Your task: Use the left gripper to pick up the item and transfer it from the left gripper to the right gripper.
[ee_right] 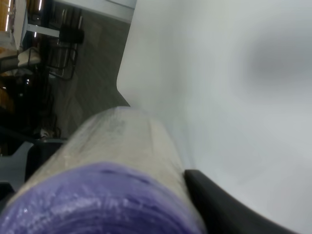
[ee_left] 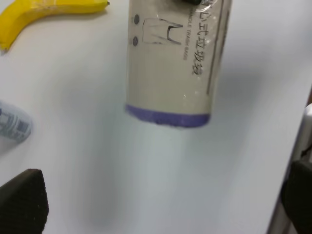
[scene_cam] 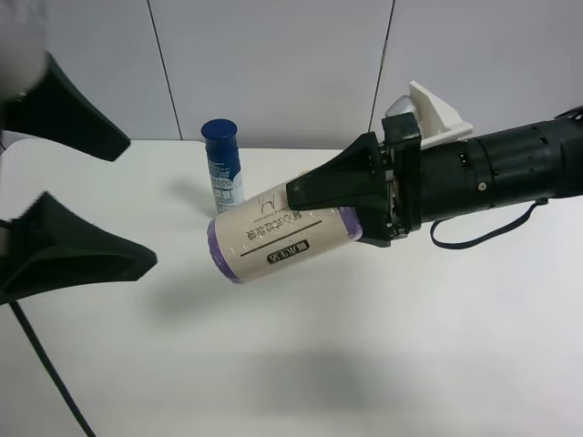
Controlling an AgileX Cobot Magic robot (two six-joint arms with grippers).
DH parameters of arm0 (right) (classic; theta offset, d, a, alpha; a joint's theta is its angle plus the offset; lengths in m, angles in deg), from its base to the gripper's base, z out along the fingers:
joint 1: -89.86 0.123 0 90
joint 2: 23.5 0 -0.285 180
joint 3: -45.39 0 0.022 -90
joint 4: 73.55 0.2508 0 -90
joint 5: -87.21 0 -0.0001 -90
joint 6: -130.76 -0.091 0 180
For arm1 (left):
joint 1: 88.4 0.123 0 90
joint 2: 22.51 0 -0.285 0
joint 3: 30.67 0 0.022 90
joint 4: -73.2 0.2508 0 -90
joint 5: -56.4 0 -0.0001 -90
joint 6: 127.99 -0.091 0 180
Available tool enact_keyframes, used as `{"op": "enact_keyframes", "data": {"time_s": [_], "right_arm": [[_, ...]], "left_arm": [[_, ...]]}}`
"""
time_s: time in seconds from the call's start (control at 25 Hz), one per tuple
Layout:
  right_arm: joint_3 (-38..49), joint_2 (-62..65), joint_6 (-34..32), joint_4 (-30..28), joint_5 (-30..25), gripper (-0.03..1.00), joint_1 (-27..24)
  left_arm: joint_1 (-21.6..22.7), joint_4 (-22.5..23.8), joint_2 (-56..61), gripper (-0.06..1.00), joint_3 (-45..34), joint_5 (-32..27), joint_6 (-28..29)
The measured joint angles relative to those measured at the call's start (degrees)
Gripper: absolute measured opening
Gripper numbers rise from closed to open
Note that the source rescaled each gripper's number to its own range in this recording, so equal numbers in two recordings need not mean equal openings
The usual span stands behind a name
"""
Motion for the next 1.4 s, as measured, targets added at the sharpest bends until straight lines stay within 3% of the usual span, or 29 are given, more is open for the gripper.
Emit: {"op": "enact_keyframes", "data": {"time_s": [0.24,0.44,0.8,1.08,1.4], "right_arm": [[0.0,0.0,0.0,0.0,0.0,0.00,0.0],[0.0,0.0,0.0,-0.2,0.0,0.00,0.0],[0.0,0.0,0.0,-2.3,0.0,0.00,0.0],[0.0,0.0,-0.1,-2.5,0.0,0.00,0.0],[0.0,0.0,-0.1,-2.5,1.3,0.00,0.0]], "left_arm": [[0.0,6.5,7.5,0.98,-0.4,-8.5,6.6],[0.0,13.9,14.8,0.98,-6.1,-13.2,13.8],[0.0,14.4,35.8,0.98,-20.0,-13.7,24.4],[0.0,14.5,49.9,0.98,-21.4,-15.6,25.8],[0.0,14.3,57.0,0.98,-23.5,-16.7,25.9]]}}
